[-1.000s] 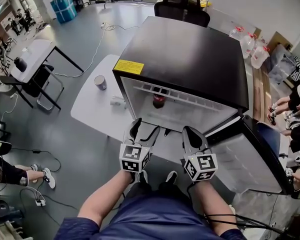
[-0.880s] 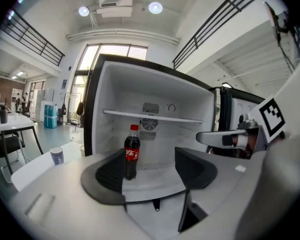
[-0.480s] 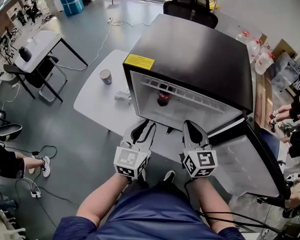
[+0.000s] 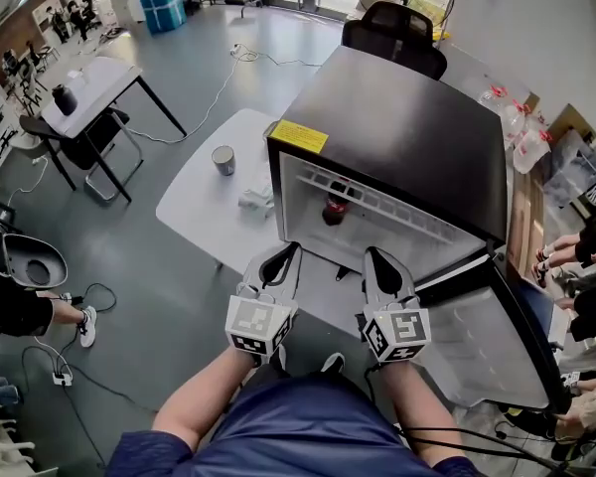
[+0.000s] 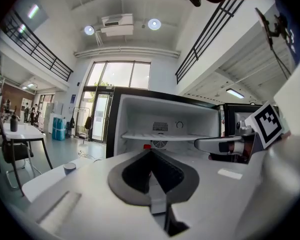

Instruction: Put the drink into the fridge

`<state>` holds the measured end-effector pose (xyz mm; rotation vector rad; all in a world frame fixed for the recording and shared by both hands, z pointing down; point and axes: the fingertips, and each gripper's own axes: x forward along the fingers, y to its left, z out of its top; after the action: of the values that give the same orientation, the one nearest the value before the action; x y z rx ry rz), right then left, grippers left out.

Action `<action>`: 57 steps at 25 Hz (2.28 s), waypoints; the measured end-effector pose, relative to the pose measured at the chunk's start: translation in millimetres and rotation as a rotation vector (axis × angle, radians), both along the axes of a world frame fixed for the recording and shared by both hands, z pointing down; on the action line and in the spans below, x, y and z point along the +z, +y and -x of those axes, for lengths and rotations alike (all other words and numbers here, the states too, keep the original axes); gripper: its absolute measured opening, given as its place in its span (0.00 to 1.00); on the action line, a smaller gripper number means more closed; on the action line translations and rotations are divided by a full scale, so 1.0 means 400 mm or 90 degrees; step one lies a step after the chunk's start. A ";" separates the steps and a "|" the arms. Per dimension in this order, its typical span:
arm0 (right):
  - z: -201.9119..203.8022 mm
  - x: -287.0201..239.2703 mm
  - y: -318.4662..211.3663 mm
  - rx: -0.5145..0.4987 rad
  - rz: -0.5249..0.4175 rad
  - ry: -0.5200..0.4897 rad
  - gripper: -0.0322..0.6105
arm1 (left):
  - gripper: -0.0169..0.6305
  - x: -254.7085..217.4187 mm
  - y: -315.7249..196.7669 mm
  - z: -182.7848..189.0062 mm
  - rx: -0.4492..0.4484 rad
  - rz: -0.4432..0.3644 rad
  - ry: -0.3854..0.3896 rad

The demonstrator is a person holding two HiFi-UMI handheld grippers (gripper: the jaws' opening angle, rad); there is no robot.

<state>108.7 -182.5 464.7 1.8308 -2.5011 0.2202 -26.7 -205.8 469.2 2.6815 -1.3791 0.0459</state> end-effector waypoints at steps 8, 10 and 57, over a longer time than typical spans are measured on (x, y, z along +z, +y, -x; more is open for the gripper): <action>0.011 -0.014 0.007 -0.020 -0.014 0.001 0.06 | 0.03 0.005 -0.011 -0.008 -0.008 0.006 0.006; 0.007 -0.013 0.009 -0.021 -0.013 0.001 0.06 | 0.03 0.008 -0.012 -0.011 -0.009 0.010 0.008; 0.002 0.023 -0.009 -0.041 0.004 -0.003 0.06 | 0.03 0.062 -0.032 -0.032 -0.010 0.046 -0.006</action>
<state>107.9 -186.3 473.7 1.7472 -2.5544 0.2302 -14.0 -218.6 494.0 2.6141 -1.3747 0.1041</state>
